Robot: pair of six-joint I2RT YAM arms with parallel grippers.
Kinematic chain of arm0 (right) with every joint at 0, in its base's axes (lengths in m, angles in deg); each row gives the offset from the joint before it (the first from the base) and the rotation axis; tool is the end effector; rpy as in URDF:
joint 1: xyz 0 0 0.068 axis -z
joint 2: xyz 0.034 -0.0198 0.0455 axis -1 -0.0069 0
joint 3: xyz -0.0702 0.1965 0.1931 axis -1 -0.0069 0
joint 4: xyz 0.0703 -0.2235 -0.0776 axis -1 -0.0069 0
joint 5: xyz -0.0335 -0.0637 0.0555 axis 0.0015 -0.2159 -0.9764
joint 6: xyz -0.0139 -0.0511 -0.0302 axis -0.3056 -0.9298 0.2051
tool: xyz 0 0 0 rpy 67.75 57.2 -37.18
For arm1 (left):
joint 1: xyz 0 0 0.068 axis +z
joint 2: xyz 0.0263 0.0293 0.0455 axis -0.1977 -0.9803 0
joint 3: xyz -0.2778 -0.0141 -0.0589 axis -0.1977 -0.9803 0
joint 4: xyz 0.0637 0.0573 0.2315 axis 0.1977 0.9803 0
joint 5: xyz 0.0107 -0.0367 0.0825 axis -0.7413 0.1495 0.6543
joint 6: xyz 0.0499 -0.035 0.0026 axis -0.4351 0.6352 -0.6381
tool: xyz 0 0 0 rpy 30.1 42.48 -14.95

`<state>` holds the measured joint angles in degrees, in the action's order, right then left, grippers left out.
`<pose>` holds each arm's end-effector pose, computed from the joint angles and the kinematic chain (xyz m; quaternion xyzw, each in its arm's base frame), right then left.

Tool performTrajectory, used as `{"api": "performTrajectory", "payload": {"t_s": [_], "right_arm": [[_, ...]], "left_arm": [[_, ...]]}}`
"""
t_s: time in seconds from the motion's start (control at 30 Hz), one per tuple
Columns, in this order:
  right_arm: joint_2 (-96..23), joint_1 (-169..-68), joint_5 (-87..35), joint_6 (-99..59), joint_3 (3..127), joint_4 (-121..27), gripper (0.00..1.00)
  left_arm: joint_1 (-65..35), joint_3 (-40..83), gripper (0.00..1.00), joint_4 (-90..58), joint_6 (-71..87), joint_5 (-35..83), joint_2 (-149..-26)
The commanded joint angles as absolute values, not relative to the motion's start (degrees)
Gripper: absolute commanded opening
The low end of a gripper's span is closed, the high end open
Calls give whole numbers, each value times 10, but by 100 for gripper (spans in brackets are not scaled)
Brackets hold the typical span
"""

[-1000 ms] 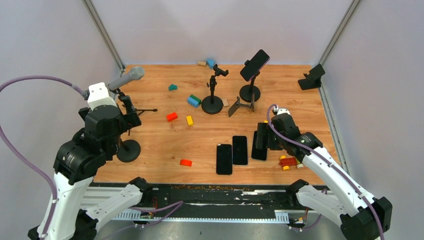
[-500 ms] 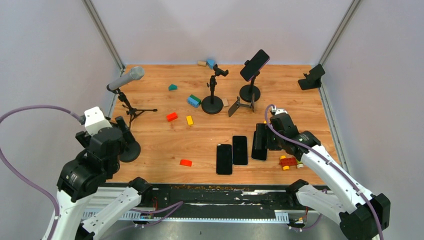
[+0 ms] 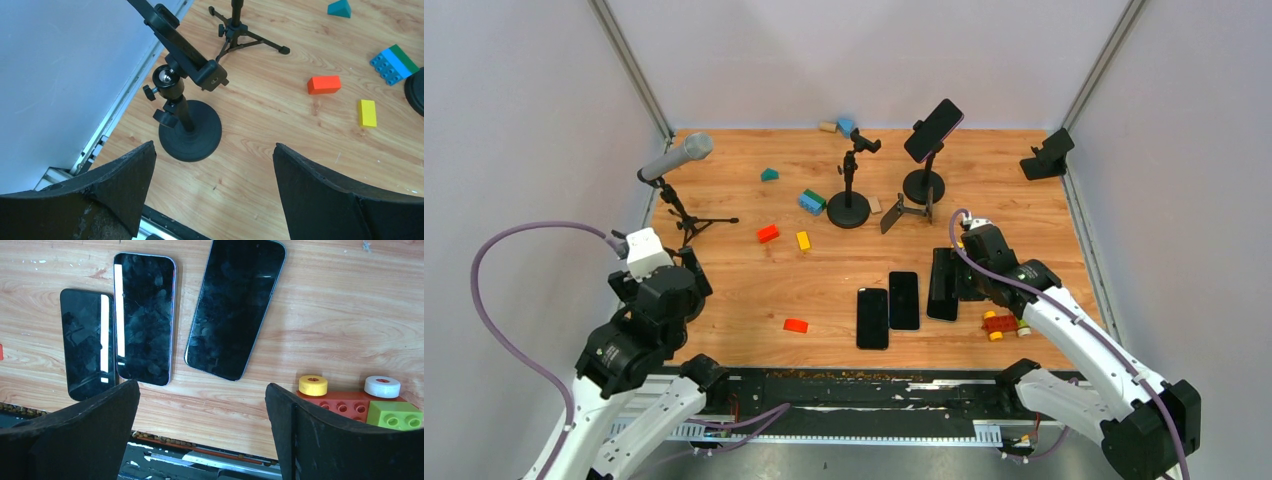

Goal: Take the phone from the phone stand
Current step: Move the phone stand with the phone to the center of the board.

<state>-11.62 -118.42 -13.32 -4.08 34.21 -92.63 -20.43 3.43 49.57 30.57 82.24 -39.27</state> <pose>0.1479 0.0767 0.2560 -0.0386 0.9587 0.0847 0.2689 0.0477 0.0115 0.3351 -0.2031 0.8061 0.0940 0.5478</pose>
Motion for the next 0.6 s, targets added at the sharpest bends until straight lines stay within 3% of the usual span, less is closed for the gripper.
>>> {"api": "performTrajectory", "payload": {"t_s": [0.0,0.13,0.33,0.57], "right_arm": [[-112,-1187,-137,-46,355,-906,98],[-125,-1187,-139,-46,357,-904,98],[-135,-1187,-147,-53,359,-904,97],[-130,-1187,-152,-55,358,-902,97]], "left_arm": [[-203,18,95,434,288,859,-389],[-203,5,99,435,305,876,-394],[-203,1,100,419,366,939,-420],[-200,40,100,383,374,926,-484]]}}
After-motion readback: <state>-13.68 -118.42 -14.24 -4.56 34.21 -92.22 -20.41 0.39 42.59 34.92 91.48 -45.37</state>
